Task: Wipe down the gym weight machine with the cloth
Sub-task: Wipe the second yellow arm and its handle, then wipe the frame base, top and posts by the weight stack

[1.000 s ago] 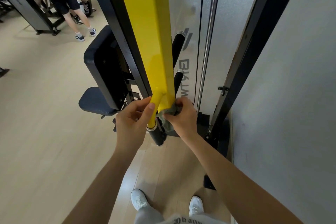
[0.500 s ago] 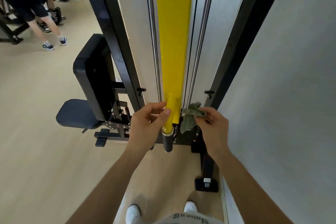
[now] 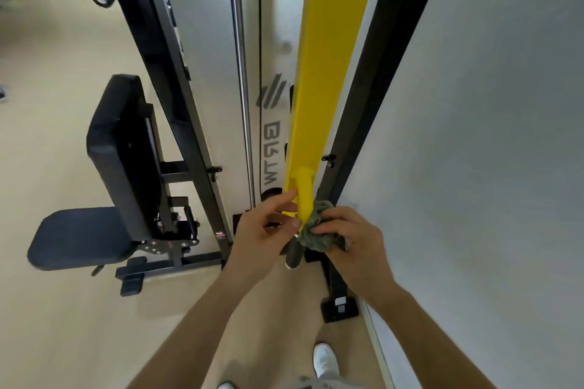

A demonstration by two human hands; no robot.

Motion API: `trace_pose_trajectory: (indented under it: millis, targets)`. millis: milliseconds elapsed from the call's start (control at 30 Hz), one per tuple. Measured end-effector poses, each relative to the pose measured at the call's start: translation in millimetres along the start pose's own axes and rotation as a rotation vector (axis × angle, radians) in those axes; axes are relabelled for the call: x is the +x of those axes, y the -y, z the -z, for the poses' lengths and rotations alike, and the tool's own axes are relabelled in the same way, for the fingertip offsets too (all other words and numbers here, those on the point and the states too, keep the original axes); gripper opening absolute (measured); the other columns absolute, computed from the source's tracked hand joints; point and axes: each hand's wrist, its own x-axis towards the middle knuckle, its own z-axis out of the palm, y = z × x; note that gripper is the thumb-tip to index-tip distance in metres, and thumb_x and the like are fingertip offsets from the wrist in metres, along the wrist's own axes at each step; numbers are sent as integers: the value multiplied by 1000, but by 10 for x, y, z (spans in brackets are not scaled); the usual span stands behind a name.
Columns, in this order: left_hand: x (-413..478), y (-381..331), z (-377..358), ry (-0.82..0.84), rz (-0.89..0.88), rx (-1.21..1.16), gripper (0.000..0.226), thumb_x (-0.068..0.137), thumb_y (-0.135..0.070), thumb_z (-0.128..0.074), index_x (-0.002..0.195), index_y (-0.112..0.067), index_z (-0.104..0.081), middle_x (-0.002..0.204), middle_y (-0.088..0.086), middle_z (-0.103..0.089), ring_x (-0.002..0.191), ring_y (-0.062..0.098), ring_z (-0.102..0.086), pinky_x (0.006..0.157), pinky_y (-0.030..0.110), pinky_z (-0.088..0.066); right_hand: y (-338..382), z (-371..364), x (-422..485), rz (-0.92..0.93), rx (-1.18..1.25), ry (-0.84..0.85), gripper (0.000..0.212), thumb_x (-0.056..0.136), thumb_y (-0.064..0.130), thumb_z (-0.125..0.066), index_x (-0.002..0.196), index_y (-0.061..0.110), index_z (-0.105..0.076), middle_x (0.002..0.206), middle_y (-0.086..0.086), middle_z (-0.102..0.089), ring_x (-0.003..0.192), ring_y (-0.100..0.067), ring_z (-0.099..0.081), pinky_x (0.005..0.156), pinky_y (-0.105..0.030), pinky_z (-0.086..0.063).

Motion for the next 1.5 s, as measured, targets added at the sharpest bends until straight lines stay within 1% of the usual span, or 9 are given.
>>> trace_pose_trajectory:
  millis: [167, 400, 533, 700, 833, 1000, 1167, 1333, 1500]
  targets:
    - [-42, 95, 152, 32, 25, -124, 47, 90, 12, -63, 119, -24, -72, 104, -2, -75, 94, 18, -71, 86, 30, -57, 341, 28, 188, -11, 34, -161, 25, 76, -3, -82, 98, 11, -78, 106, 0, -73, 99, -16, -70, 90, -41, -59]
    - [-146, 26, 580, 7, 8, -186, 41, 93, 6, -63, 125, -20, -67, 115, -7, -73, 104, 19, -69, 90, 29, -57, 649, -417, 263, 106, -362, -159, 30, 74, 2, -82, 98, 20, -79, 102, 6, -74, 102, -5, -62, 94, -26, -52]
    - [-87, 21, 961, 65, -29, -134, 44, 93, 0, -66, 131, -24, -62, 124, -10, -66, 114, 15, -65, 88, 22, -56, 858, -688, 226, 52, -278, -83, 29, 80, 4, -78, 100, 24, -78, 90, 11, -71, 82, -2, -62, 75, -28, -59]
    - [104, -65, 1483, 277, -84, 93, 43, 93, -15, -70, 133, -29, -61, 123, -12, -67, 117, 11, -62, 99, 33, -53, 1243, -891, 490, -158, 85, 11, 44, 85, -3, -71, 94, 41, -72, 96, 14, -65, 96, -9, -65, 82, -22, -56]
    - [237, -247, 1779, 198, -102, 66, 16, 90, -11, -73, 104, -20, -74, 97, -2, -76, 92, 17, -72, 88, 41, -60, 1463, -896, 754, -271, 249, 90, 31, 91, -3, -64, 102, 24, -76, 95, 8, -74, 93, -5, -68, 80, -20, -55]
    - [534, -604, 1999, 159, -76, -114, 12, 89, -19, -69, 92, -9, -74, 85, 2, -73, 82, 15, -69, 75, 23, -55, 1665, -862, 1207, -246, 298, 114, 27, 87, -12, -65, 99, 10, -75, 84, 4, -73, 71, 0, -63, 61, -15, -49]
    - [972, -937, 2182, 93, -26, -139, 15, 93, -4, -66, 81, -11, -71, 87, 11, -72, 87, 26, -65, 90, 48, -54, 1763, -738, 1736, -267, 248, 183, 28, 92, -7, -58, 93, 15, -75, 89, -8, -73, 74, -15, -64, 63, -26, -53]
    - [1360, -1354, 2283, 61, -179, 34, 11, 94, -7, -66, 83, -11, -66, 86, 0, -74, 88, 16, -69, 82, 27, -52, 2025, -737, 2318, -468, 469, 197, 30, 93, -7, -53, 90, 14, -75, 94, -6, -72, 89, -20, -69, 70, -30, -58]
    - [1747, -1696, 2502, 32, -360, 224, 15, 95, -5, -65, 83, -8, -57, 75, -5, -72, 74, 4, -68, 69, 13, -47, 2124, -906, 2702, -149, 249, 168, 12, 86, 14, -77, 96, 19, -72, 85, -4, -73, 78, -13, -69, 67, -27, -59]
